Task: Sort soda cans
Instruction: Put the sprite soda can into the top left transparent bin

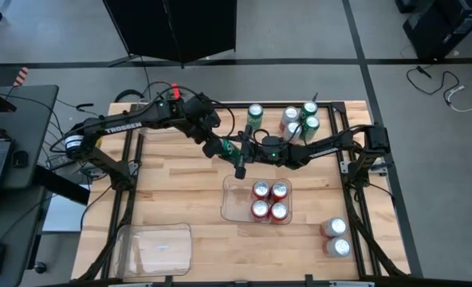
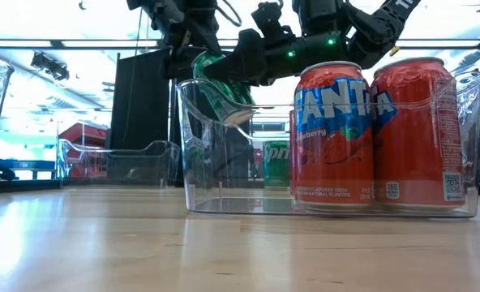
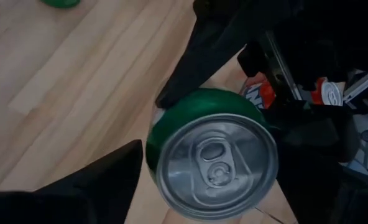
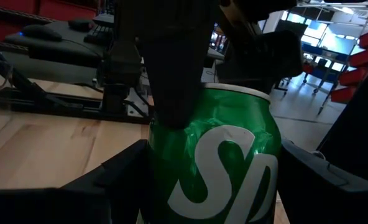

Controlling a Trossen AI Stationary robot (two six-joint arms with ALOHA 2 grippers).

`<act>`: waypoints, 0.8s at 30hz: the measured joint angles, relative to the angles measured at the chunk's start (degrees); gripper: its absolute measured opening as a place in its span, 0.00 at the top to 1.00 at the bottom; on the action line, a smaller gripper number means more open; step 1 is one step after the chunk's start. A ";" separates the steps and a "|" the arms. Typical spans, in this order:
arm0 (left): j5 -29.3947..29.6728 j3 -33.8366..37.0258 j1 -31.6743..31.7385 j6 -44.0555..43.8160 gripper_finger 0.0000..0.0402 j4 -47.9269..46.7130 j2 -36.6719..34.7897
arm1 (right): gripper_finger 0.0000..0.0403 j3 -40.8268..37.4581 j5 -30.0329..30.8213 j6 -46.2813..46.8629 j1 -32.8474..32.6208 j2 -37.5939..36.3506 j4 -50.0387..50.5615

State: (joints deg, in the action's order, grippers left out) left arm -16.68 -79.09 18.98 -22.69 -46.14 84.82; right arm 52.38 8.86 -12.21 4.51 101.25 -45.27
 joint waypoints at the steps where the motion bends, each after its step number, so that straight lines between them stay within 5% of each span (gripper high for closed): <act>1: -0.02 0.00 0.00 -0.07 0.18 0.02 0.00 | 0.29 0.00 0.00 0.00 0.02 0.00 0.01; 6: -0.58 0.00 0.02 0.67 0.34 -0.24 0.04 | 0.29 -0.02 0.02 -0.09 0.00 0.00 0.06; 14: -0.32 0.00 0.19 0.42 0.34 0.10 0.33 | 0.29 -0.09 0.12 1.31 0.00 0.00 0.19; 24: -1.44 0.20 2.22 0.26 0.34 -0.42 0.40 | 0.08 0.11 2.92 4.19 -0.13 -0.50 -0.52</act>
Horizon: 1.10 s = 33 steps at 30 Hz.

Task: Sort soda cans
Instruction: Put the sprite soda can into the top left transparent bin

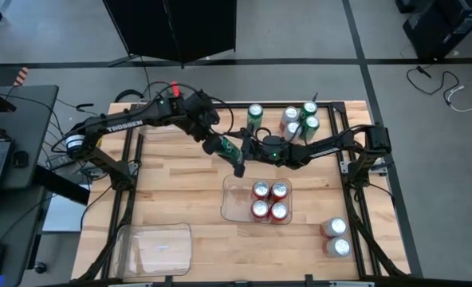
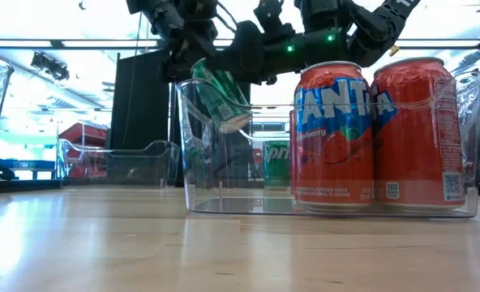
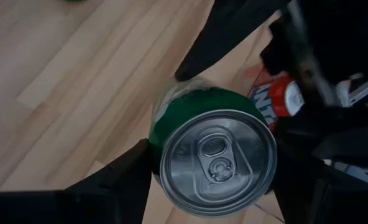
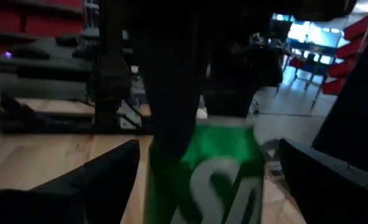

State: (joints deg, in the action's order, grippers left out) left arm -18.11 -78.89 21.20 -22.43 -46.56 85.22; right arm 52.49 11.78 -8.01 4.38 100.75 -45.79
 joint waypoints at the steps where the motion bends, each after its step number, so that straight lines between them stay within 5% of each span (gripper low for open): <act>1: -0.29 -0.03 0.30 0.14 0.34 0.06 -0.01 | 0.08 -0.02 0.40 0.38 0.00 -0.21 0.36; 9: 1.40 -5.66 3.61 4.17 0.34 -8.13 -0.05 | 0.07 -0.03 4.67 0.10 0.04 -5.14 5.73; 14: 7.71 -10.55 7.63 5.38 0.34 -18.17 -0.10 | 0.07 -0.05 10.61 -1.70 0.17 -9.03 11.16; 21: 13.40 -11.91 17.26 5.69 0.34 -32.26 -0.14 | 0.07 -0.09 11.29 -2.04 0.23 -11.54 13.68; 30: 19.07 -11.95 29.51 10.56 0.34 -35.70 -0.14 | 0.08 -0.09 11.29 -0.14 0.24 -11.48 15.40; 33: 19.66 -11.80 33.24 11.84 0.34 -35.45 -0.07 | 0.16 -0.09 11.24 2.02 0.31 -11.46 17.24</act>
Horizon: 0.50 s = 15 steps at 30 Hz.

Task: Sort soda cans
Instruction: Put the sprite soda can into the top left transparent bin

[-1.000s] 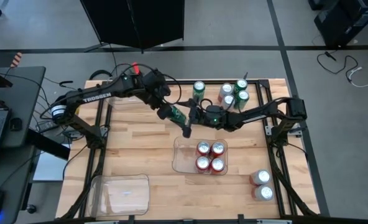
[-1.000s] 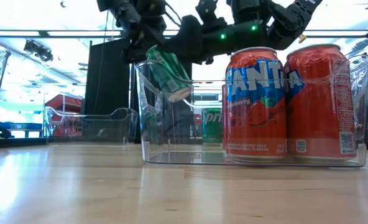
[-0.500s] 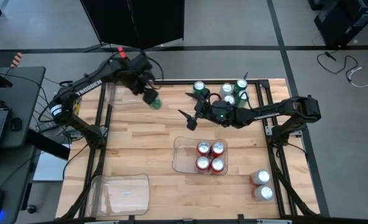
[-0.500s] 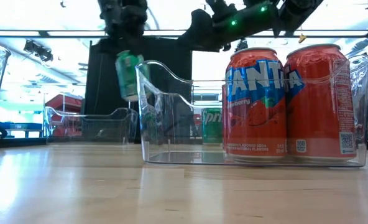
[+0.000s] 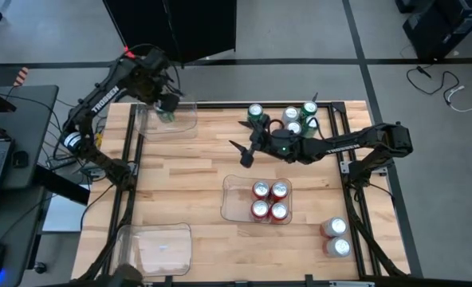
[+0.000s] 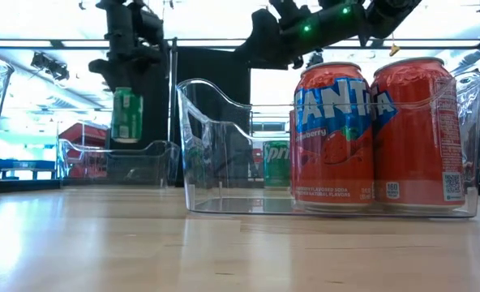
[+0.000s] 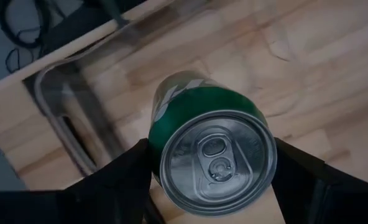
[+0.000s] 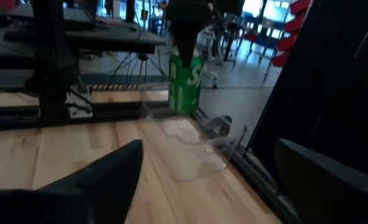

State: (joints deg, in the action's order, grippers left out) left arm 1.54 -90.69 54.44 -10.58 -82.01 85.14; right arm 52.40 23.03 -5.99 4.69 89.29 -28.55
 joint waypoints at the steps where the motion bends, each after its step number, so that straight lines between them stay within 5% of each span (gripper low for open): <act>1: 0.02 0.06 1.02 0.11 0.34 -0.12 0.00 | 0.22 0.00 -0.01 0.50 0.01 0.04 0.60; 9: 0.13 0.08 6.40 1.37 0.34 0.07 0.00 | 0.93 0.00 -2.73 0.86 0.66 0.55 0.74; 15: -0.06 2.53 8.98 1.64 0.34 2.63 0.04 | 0.94 0.00 -6.41 3.05 1.03 2.92 -1.64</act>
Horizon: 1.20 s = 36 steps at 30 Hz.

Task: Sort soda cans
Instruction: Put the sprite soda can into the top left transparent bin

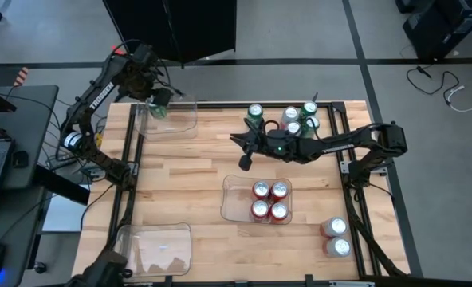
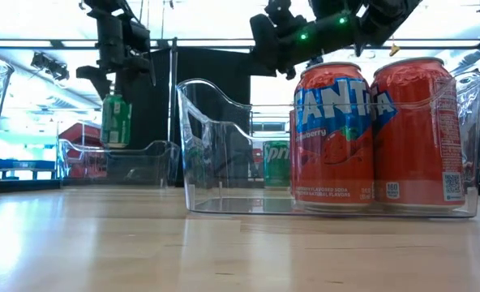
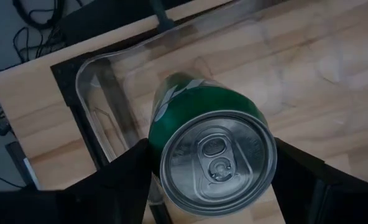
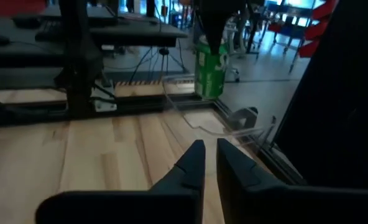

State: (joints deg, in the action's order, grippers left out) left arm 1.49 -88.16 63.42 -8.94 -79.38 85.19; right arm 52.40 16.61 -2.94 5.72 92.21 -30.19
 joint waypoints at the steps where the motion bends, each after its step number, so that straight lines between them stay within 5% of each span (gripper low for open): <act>1: 0.08 1.08 0.45 0.11 0.34 0.72 0.00 | 0.94 -0.02 -0.03 -0.02 0.00 0.51 -0.11; 13: -1.65 8.05 1.57 -0.35 0.34 8.95 1.83 | 1.00 -0.02 -0.12 0.39 -0.39 2.40 -1.08; 26: -1.74 8.24 2.16 0.84 0.34 14.72 11.80 | 1.00 -0.02 -0.19 0.46 -0.46 2.40 -0.53; 36: -0.90 7.05 2.68 2.56 0.34 15.74 12.96 | 1.00 -0.02 -0.17 0.53 -0.46 2.40 0.11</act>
State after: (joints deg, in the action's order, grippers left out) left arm 0.59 -81.11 66.10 -6.38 -63.63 98.15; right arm 52.38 16.45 -2.42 5.26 94.61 -30.08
